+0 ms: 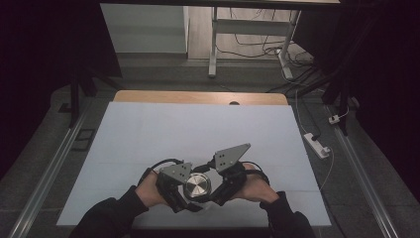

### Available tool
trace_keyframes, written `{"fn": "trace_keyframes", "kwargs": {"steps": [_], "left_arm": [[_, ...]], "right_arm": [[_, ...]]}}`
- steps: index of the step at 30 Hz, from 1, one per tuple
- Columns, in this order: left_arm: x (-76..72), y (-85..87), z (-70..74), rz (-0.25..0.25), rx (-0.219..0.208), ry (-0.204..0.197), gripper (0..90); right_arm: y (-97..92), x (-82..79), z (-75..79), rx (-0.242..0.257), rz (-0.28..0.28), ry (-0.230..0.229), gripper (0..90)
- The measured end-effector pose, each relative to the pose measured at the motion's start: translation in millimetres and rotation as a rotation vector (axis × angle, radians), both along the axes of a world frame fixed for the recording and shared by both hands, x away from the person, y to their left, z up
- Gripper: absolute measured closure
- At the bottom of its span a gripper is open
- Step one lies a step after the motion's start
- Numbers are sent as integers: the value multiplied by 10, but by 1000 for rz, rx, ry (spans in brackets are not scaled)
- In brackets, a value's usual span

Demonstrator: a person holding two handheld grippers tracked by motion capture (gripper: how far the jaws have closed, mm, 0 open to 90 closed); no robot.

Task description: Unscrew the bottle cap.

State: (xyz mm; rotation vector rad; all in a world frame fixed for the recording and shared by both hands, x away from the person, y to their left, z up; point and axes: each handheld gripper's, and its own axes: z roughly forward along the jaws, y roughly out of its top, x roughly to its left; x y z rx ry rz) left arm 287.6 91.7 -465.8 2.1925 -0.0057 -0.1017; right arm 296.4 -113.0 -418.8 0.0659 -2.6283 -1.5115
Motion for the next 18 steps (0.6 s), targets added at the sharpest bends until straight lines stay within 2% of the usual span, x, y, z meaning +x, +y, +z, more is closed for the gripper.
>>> {"fn": "trace_keyframes", "kwargs": {"steps": [3,5,6,8,10,12,15,18], "left_arm": [[56,41,12,150,21,-7,149],[97,65,2,246,45,-14,149],[106,70,-7,288,54,-14,149],[118,75,-15,332,70,-24,149],[113,74,-12,339,71,-23,149],[98,66,0,323,64,-27,149],[78,56,12,299,57,-35,149],[62,59,24,219,40,-29,149]], "right_arm": [[6,7,87,11,-136,7,102],[18,-5,145,-17,-263,-21,99],[28,-19,154,-17,-295,-18,102],[75,-42,141,-31,-371,-21,105],[140,-71,102,-68,-410,-52,117],[197,-91,53,-96,-433,-86,138],[218,-95,26,-100,-441,-87,174],[209,-101,23,-91,-394,-63,181]]}}
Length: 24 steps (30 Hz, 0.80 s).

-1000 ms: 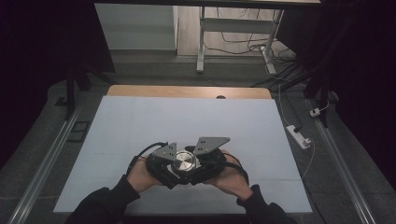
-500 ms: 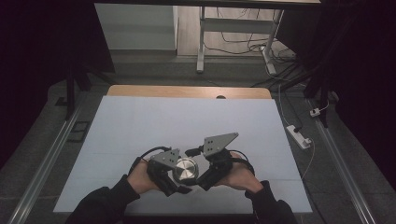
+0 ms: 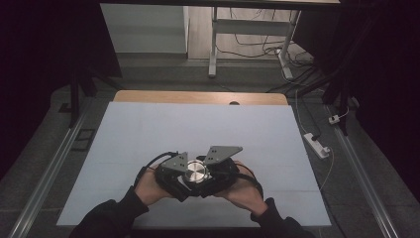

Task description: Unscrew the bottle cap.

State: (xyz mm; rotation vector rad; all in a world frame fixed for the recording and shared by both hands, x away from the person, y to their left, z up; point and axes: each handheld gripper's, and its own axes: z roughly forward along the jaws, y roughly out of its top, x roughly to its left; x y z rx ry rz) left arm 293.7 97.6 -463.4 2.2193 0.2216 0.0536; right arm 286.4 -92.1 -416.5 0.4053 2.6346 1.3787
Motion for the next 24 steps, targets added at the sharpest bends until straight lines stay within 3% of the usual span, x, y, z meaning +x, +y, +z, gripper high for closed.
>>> {"fn": "trace_keyframes", "kwargs": {"steps": [5,9,10,12,15,16,17,18,19,20,24], "left_arm": [[-32,3,7,-170,-45,34,149],[-103,-43,10,-303,-65,30,149],[-115,-57,9,-315,-58,25,149],[-122,-79,3,-297,-39,12,149],[-57,-41,-10,-196,-19,8,149],[-57,-41,-10,-196,-19,8,149],[-28,-21,-15,-135,-9,4,149],[7,2,-18,-49,10,5,149],[7,2,-18,-49,10,5,149],[31,11,-28,22,25,-2,149],[30,-12,-39,54,41,-4,149]], "right_arm": [[-56,3,29,21,167,30,184],[-122,30,7,77,373,65,183],[-144,43,-20,99,431,76,183],[-156,62,-63,109,463,101,181],[-166,89,-42,120,393,94,110],[-166,89,-42,120,393,94,110],[-179,119,22,96,264,90,77],[-185,127,39,81,217,84,48],[-186,130,43,73,189,81,43],[-175,132,42,52,129,71,35],[-71,85,-11,-2,38,34,59]]}}
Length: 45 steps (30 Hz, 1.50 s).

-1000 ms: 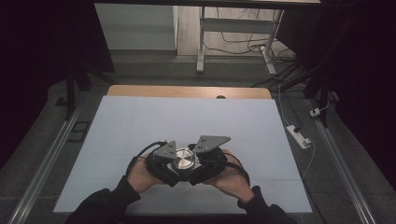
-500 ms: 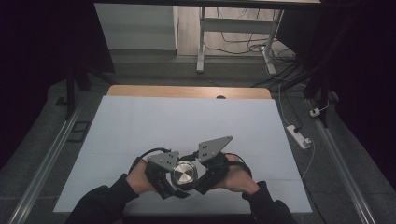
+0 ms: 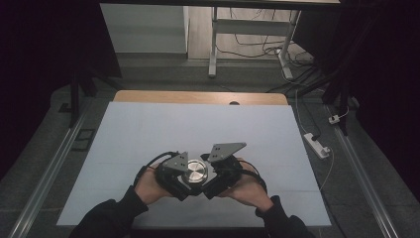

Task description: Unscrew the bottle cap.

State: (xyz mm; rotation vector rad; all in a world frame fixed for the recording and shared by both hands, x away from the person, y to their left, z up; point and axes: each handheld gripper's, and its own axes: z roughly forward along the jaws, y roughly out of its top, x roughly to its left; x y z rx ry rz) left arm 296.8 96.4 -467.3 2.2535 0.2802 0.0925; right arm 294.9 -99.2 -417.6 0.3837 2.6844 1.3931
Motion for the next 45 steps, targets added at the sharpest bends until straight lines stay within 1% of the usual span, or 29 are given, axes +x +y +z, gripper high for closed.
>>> {"fn": "trace_keyframes", "kwargs": {"steps": [1,3,4,6,7,8,9,11,12,14,17,18,21,23,24,25,26,28,31,36,37,38,39,40,42,45], "left_arm": [[-9,-8,3,-4,-1,-2,149],[-30,-22,16,-10,-7,-3,149],[-33,-23,21,-16,-11,-6,149],[-31,-10,31,-35,-14,0,149],[-31,-10,31,-35,-14,0,149],[-27,2,29,-68,-26,6,149],[-27,5,28,-92,-31,9,149],[-31,7,23,-137,-42,19,149],[-34,9,22,-163,-46,21,149],[-43,5,19,-199,-56,28,149],[-56,2,20,-251,-69,31,149],[-59,2,20,-259,-71,30,149],[-63,0,20,-269,-70,33,149],[-57,-1,-3,-274,-46,28,149],[-55,2,-11,-271,-45,25,149],[-40,4,-18,-263,-46,32,149],[-34,6,-21,-255,-46,28,149],[-26,14,-19,-239,-46,25,149],[-13,32,-19,-219,-44,21,149],[30,61,-39,-169,-27,21,149],[30,61,-39,-169,-27,21,149],[55,83,-47,-144,-18,21,149],[55,83,-47,-144,-18,21,149],[77,101,-56,-120,-18,20,149],[105,124,-61,-88,-16,21,149],[159,165,-70,-41,-16,22,149]], "right_arm": [[25,-14,-15,-12,5,-19,90],[65,-34,-43,-37,-11,-44,131],[72,-42,-57,-34,-7,-52,180],[66,-45,-61,-14,10,-39,184],[62,-46,-58,-10,15,-40,185],[55,-43,-52,-9,33,-40,186],[51,-41,-50,-7,44,-32,187],[39,-36,-50,4,81,-3,187],[30,-33,-51,8,107,6,188],[6,-25,-48,23,160,25,188],[-13,-30,-42,40,222,24,189],[-16,-39,-38,45,240,20,189],[-17,-58,-24,41,259,2,189],[-28,-61,-6,61,266,2,189],[-37,-57,10,69,269,-1,189],[-40,-56,17,67,266,1,189],[-39,-57,22,51,252,-10,189],[-44,-54,16,43,248,-20,189],[-54,-38,13,44,230,-14,188],[-108,-19,45,48,181,-25,188],[-122,-18,51,54,173,-27,188],[-141,-16,61,56,160,-33,188],[-141,-16,61,56,160,-33,188],[-167,-9,72,59,125,-36,188],[-192,1,73,72,104,-27,188],[-221,9,57,72,71,-20,187]]}}
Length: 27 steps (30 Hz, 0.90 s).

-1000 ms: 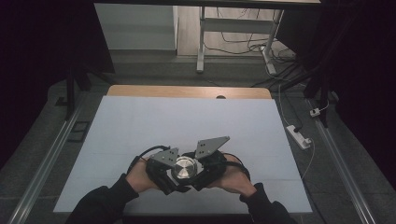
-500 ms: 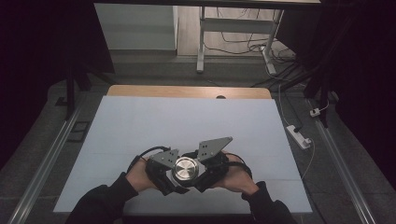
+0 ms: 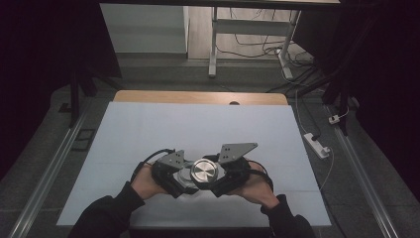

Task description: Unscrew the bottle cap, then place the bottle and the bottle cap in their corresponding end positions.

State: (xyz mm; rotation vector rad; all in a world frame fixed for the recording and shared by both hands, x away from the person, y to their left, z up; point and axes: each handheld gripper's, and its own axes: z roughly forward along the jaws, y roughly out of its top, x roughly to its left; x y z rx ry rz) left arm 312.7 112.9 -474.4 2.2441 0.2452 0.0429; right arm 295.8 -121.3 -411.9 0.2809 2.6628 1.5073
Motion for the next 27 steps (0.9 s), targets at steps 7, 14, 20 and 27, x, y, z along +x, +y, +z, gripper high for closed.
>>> {"fn": "trace_keyframes", "kwargs": {"steps": [7,14,20,27], "left_arm": [[91,65,-14,90,-3,0,149],[135,97,-8,133,-3,-9,149],[176,111,-3,171,-15,-12,149],[230,142,32,208,-31,-19,149]], "right_arm": [[-32,-41,-35,-8,-38,-3,187],[-75,-91,-73,-4,-54,-12,187],[-94,-129,-125,3,-58,-9,187],[-87,-194,-172,2,-45,-16,187]]}}
